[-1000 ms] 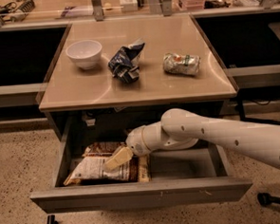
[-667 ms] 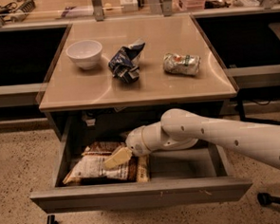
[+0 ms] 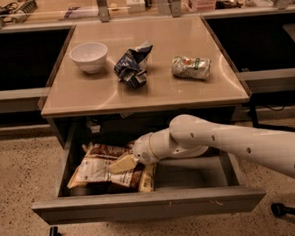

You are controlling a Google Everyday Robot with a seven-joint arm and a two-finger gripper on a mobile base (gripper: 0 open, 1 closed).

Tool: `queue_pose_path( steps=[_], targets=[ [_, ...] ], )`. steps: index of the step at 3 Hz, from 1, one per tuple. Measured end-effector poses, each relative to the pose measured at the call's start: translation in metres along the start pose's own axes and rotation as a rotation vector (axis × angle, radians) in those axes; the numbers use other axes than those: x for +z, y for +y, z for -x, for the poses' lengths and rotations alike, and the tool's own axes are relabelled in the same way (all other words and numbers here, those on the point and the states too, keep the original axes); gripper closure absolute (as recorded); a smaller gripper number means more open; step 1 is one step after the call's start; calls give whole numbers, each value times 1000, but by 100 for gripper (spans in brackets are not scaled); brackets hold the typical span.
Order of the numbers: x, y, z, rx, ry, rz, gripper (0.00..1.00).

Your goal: Pick brown chip bag from top drawer and place on counter

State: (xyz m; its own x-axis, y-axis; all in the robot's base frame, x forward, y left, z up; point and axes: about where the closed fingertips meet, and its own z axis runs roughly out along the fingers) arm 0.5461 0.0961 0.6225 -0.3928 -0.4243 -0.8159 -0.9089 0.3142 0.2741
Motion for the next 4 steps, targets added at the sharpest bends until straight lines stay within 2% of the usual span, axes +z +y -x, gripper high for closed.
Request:
queue_pose_path(
  steps=[1, 2, 3, 4],
  targets=[
    [0, 0, 0, 0, 0, 0, 89],
    [0, 0, 0, 0, 0, 0, 100],
    [-16, 7, 4, -2, 23, -22, 100],
    [-51, 28, 15, -11, 16, -96, 100]
  ],
)
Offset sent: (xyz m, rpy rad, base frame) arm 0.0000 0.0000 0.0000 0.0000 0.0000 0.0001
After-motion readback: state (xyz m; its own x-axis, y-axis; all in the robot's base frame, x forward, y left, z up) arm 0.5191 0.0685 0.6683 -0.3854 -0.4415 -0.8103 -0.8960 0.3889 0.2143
